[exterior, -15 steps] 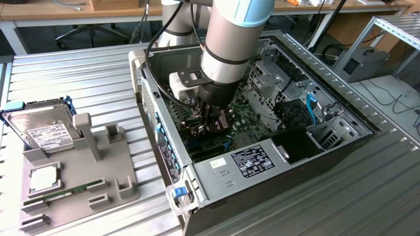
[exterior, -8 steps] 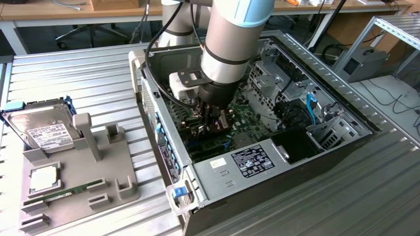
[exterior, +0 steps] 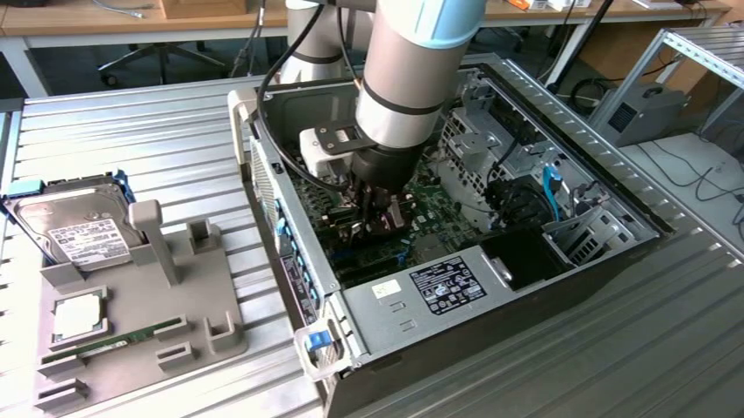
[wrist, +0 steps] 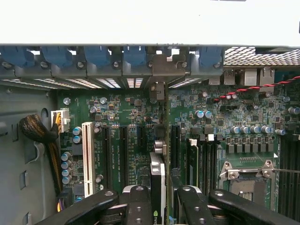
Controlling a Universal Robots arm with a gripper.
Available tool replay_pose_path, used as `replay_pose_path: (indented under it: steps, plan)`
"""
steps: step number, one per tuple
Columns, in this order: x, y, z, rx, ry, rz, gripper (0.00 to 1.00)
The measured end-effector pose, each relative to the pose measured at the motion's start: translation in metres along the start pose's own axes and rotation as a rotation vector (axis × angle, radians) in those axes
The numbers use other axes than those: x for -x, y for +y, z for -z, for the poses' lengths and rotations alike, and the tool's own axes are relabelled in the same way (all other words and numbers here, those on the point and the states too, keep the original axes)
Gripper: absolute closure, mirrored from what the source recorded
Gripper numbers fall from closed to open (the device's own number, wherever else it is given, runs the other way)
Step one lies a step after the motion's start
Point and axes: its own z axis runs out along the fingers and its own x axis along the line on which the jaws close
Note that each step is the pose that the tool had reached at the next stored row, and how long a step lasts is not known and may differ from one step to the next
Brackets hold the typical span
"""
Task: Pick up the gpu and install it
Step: 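Insert the gpu into the slot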
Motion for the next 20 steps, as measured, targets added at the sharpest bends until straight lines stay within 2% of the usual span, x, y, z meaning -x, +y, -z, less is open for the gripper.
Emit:
replay_pose_path:
  steps: [7,20]
  plan:
    - [0.0000,0.0000,-0.0019,-0.0006,-0.0014,0.000,0.73]
    - [-0.0001,0.0000,-0.0016,0.0000,-0.0001,0.000,0.73]
